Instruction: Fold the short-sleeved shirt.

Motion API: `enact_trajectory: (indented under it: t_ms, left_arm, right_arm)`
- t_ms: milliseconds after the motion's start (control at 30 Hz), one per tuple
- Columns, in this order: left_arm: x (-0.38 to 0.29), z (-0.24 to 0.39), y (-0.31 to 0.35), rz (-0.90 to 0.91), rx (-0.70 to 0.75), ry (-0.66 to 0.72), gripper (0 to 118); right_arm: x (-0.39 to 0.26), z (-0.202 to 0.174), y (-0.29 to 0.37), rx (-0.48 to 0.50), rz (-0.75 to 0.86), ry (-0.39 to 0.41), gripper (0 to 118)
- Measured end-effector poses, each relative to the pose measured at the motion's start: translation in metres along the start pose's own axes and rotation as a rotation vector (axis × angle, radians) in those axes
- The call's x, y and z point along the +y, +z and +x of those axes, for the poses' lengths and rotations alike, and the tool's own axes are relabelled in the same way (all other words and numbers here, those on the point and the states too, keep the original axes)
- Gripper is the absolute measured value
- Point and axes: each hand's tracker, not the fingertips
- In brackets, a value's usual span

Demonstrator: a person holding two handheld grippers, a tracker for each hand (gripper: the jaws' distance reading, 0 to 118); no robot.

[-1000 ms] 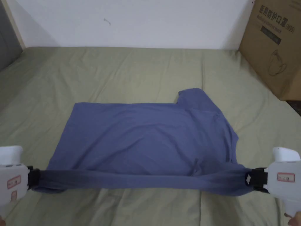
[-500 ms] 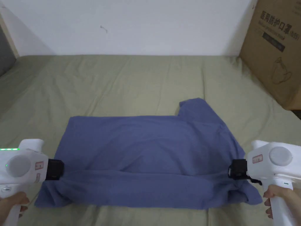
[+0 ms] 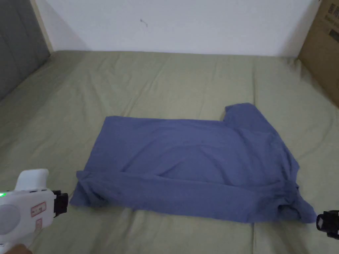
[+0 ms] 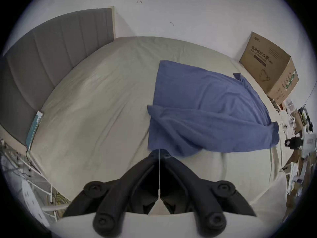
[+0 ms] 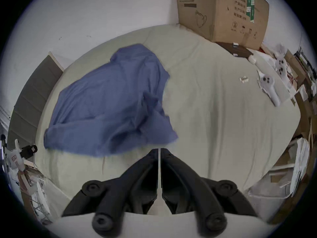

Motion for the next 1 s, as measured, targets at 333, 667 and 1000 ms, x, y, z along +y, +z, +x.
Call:
enact_trajectory:
  t_ms: [333,667,1000]
  left_arm:
    - [0.022,0.012,-0.058,-0.061,-0.004,0.01,100]
    - [0.023,0.022,-0.079,-0.136,-0.03,-0.02,7]
    - [0.029,0.022,-0.07,-0.137,-0.05,-0.003,7]
  right_arm:
    - [-0.032,-0.01,-0.016,0.004,-0.066,-0.018,2]
    - [-0.018,-0.023,-0.02,0.003,-0.034,-0.003,71]
    - [0.032,-0.011,-0.084,-0.021,-0.081,-0.043,65]
